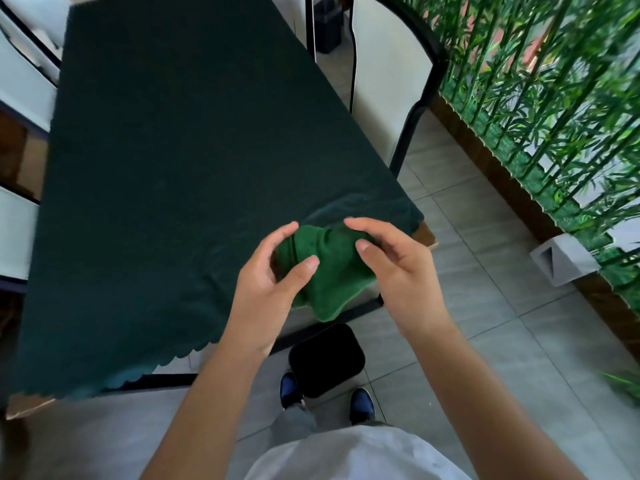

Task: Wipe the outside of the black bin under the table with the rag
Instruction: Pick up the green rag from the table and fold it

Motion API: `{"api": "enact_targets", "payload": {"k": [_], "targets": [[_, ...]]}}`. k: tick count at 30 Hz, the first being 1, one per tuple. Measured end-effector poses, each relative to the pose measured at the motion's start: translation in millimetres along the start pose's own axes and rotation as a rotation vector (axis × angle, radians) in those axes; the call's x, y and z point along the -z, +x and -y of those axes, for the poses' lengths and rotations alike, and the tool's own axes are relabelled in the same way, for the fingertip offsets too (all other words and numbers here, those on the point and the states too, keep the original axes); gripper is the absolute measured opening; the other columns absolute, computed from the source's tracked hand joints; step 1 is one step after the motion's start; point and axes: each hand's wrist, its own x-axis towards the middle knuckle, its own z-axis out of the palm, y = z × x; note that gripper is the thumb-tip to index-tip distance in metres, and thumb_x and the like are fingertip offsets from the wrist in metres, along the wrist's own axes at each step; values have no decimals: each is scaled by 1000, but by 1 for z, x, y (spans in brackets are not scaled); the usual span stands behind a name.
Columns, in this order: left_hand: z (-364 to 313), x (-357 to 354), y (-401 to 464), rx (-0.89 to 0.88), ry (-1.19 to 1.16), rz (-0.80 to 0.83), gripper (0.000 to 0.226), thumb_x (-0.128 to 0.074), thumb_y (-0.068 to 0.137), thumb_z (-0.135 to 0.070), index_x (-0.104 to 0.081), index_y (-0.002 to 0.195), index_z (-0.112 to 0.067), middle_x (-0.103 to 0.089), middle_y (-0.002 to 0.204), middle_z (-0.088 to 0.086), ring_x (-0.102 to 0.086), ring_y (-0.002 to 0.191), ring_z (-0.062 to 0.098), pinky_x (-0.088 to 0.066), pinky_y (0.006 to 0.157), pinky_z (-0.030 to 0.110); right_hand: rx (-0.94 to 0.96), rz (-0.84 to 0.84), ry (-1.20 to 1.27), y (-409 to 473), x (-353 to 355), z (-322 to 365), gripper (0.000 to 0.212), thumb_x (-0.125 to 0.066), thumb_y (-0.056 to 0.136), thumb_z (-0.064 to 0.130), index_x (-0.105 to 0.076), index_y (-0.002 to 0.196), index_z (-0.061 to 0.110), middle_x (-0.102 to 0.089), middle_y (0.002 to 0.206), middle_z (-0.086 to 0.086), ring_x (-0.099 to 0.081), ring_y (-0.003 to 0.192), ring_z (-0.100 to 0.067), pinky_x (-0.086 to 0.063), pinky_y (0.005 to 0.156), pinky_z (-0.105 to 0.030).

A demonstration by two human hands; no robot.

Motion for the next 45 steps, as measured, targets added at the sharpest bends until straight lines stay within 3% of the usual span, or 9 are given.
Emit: {"api": "enact_targets", "payload": {"k": [3,6,11,15,22,31,36,39,45], "targets": [[-4,-1,-3,-10,77,31,61,-85,86,-20,-62,142,-29,-75,130,-6,-70,123,13,-56,102,34,103,-6,-78,-5,8,9,33,-58,103,-2,-75,123,18,-76,121,6,-68,121,-10,-52,102,-28],[-7,-1,-7,7,10,34,65,-85,77,-28,-64,138,-26,-76,127,-3,-71,121,15,-58,99,31,161,8,-122,-7,13,10,29,-66,98,2,-75,113,25,-74,118,9,-68,119,-16,-54,103,-42],[0,-17,-12,27,118,80,61,-89,79,-39,-64,134,-35,-75,126,-9,-71,120,11,-58,99,34,-51,87,158,-3,11,3,26,-74,80,7,-58,89,25,-62,96,-3,-62,95,-24,-52,91,-57],[5,-25,-8,133,-115,39,58,-79,85,-29,-62,140,-26,-78,118,2,-74,113,18,-59,101,46,14,99,201,-6,13,3,30,-72,81,1,-65,94,27,-67,100,2,-65,98,-19,-54,92,-45],[1,-30,-8,127,-357,-30,34,-71,87,-21,-65,120,-20,-76,108,8,-72,101,22,-61,84,41,121,-47,143,-8,22,9,34,-77,83,-3,-74,75,30,-67,87,7,-65,89,-12,-51,87,-33],[-23,-24,-30,-83,-76,-4,56,-76,84,-17,-61,136,-31,-80,101,12,-77,100,24,-62,88,34,-40,-17,33,-14,45,-2,44,-88,82,13,-70,117,32,-73,98,-17,-75,94,-31,-61,88,-56],[-19,-19,-41,-21,-27,-42,62,-77,82,-15,-58,138,-31,-82,103,14,-79,100,26,-63,93,36,34,16,-176,-23,56,-8,48,-89,80,21,-68,119,38,-73,93,1,-74,92,-19,-62,84,-39],[-16,-20,-47,-19,-30,-69,61,-77,81,-17,-60,137,-31,-82,101,15,-79,100,25,-62,92,34,-130,117,-201,-19,59,-13,64,-91,75,34,-61,130,43,-76,94,2,-75,90,-14,-60,85,-31],[-23,-12,-54,-1,-74,-75,70,-94,70,-35,-65,133,-34,-81,103,18,-78,104,28,-60,96,40,-176,177,-71,-23,60,-26,74,-89,66,46,-60,133,33,-76,89,-1,-74,87,-17,-61,93,-45]]}}
